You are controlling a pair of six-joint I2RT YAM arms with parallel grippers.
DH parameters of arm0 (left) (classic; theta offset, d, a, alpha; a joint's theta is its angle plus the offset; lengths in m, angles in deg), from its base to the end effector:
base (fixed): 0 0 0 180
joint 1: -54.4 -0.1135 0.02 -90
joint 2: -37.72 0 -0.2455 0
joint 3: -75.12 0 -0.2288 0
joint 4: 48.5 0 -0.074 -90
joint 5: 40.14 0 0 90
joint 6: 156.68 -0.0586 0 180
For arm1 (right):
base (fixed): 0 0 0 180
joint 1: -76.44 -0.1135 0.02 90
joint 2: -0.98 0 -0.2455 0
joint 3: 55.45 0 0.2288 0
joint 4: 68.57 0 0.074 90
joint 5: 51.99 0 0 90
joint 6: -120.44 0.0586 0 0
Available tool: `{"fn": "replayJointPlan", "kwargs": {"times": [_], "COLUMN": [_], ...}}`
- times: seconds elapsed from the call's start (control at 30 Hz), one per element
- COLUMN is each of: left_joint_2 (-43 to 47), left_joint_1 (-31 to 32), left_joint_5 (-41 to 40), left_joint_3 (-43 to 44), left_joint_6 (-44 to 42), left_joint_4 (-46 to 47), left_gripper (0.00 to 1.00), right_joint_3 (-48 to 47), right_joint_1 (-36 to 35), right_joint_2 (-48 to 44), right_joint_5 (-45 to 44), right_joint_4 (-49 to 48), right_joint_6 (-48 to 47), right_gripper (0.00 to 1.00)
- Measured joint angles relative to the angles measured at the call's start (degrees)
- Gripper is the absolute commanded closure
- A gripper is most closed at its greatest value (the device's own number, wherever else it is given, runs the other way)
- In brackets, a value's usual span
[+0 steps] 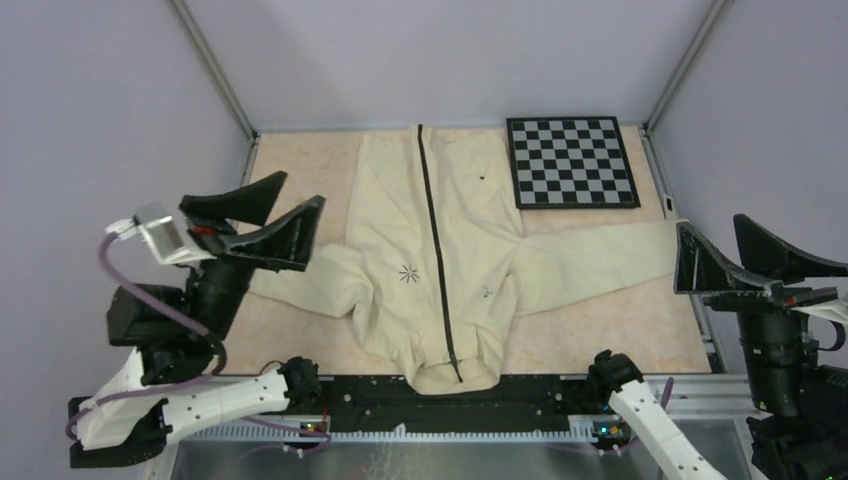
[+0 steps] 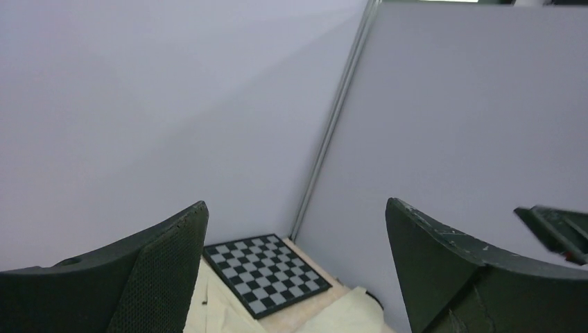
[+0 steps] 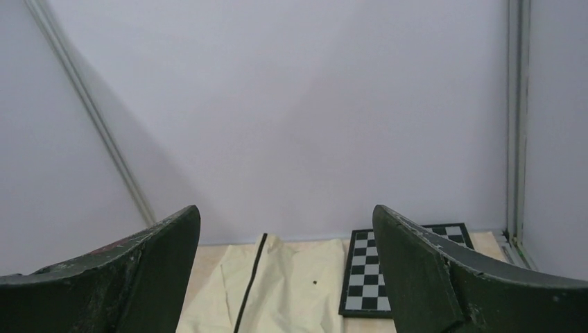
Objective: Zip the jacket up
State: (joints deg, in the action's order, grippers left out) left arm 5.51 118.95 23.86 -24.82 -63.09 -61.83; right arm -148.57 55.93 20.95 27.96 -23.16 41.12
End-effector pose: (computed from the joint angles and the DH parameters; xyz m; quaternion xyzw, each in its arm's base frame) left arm 0.0534 -0.0523 0.4858 0.0585 0.4918 -0.3964 0.7730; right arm -0.0225 -0.0193 0.4776 0.0306 0.5195 0.1856 0.8335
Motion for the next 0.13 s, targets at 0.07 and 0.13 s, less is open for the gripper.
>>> {"fn": "replayJointPlan", "kwargs": {"times": [0.07, 0.13], "left_joint_2": [2.69, 3.85], "left_joint_1": [0.00, 0.00], "left_joint_5": [-0.02, -0.09], "left_joint_3": [0.02, 0.02], "left_joint_6": [-0.81, -1.16], "left_joint_4": [1.57, 2.19], "left_gripper": [0.01, 0.01], "right_joint_3": [2.01, 3.76], "right_joint_1": [0.00, 0.00], "right_joint_2": [-0.94, -1.25], "right_joint_5": [-1.11, -2.19], "right_joint_4": [-0.59, -0.70], "right_joint_6": [0.00, 0.00], "right_gripper": [0.08, 0.08]}}
